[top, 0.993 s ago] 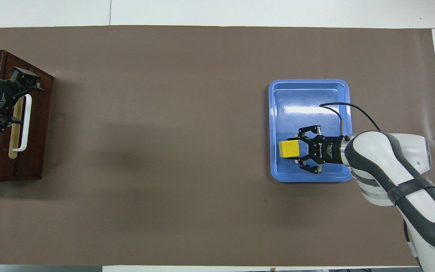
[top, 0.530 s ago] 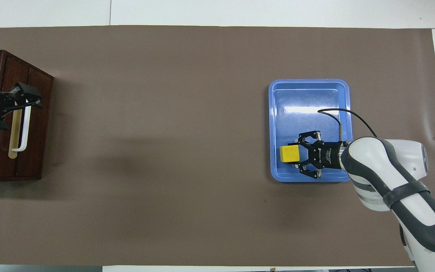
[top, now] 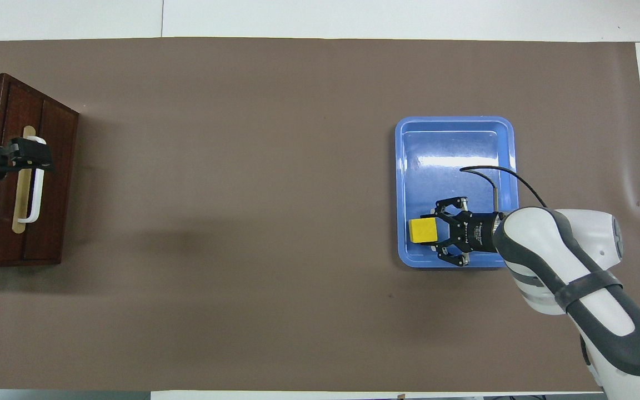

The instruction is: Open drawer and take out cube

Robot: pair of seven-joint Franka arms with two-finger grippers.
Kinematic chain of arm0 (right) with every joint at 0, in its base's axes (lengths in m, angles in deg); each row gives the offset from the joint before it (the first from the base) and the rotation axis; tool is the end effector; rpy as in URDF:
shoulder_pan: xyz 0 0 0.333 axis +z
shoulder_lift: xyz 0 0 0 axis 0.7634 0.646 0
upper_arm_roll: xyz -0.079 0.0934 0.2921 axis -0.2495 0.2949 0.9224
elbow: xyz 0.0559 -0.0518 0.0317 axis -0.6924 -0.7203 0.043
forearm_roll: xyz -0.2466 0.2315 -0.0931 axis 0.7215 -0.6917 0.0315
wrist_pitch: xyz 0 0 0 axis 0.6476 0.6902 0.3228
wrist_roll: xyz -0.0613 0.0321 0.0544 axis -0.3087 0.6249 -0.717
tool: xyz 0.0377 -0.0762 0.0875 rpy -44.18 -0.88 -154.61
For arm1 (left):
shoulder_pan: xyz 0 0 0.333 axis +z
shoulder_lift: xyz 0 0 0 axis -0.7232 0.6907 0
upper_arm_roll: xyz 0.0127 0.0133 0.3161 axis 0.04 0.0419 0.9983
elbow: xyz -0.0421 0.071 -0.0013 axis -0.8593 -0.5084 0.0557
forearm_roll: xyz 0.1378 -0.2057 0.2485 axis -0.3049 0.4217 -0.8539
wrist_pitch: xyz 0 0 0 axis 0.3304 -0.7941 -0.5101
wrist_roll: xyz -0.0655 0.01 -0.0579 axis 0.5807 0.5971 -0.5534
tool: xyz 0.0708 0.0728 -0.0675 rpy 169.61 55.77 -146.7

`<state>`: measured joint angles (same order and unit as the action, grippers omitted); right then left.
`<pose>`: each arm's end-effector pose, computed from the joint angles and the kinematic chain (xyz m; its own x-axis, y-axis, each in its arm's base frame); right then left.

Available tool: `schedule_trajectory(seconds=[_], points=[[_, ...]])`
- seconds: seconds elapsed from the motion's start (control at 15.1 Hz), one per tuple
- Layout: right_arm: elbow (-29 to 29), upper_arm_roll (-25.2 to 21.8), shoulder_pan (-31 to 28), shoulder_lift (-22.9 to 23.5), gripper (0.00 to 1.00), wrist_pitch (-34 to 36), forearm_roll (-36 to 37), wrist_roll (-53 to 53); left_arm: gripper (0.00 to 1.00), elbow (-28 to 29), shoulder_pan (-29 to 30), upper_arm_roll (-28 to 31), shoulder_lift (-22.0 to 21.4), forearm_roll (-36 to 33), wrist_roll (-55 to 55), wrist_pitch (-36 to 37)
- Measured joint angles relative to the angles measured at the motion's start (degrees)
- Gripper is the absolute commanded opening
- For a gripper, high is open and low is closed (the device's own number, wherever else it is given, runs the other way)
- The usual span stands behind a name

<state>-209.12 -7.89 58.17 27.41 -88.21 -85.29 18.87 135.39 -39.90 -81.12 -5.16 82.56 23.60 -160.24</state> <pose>0.4453 0.0744 0.2848 0.0889 -0.7659 -0.6367 -0.9923 -0.0125 -0.1235 0.5152 -0.0005 0.5465 0.9933 0.1091 0.0389 0.1106 -0.9932 -0.0366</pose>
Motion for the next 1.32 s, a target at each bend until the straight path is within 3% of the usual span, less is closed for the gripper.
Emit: schedule_trajectory(seconds=[0.46,0.73,1.06,1.32], points=[[0.50,0.00,0.15,-0.48,1.00,-0.02,-0.04,-0.39,1.00,-0.81,-1.97,-1.33,-0.51,0.07,0.72,1.06],[3.61,0.07,0.71,-0.69,1.00,0.98,0.82,-5.36,1.00,-5.67,-2.23,-1.32,-0.05,0.07,1.27,8.11],[17.49,-0.26,-1.38,-1.65,1.00,12.52,19.90,-18.05,1.00,-6.96,-2.29,-1.33,0.69,0.22,1.64,11.38],[31.38,-0.48,-6.50,-1.71,1.00,25.83,34.87,-16.41,1.00,-7.00,-2.32,-1.33,1.33,0.23,1.73,11.37]])
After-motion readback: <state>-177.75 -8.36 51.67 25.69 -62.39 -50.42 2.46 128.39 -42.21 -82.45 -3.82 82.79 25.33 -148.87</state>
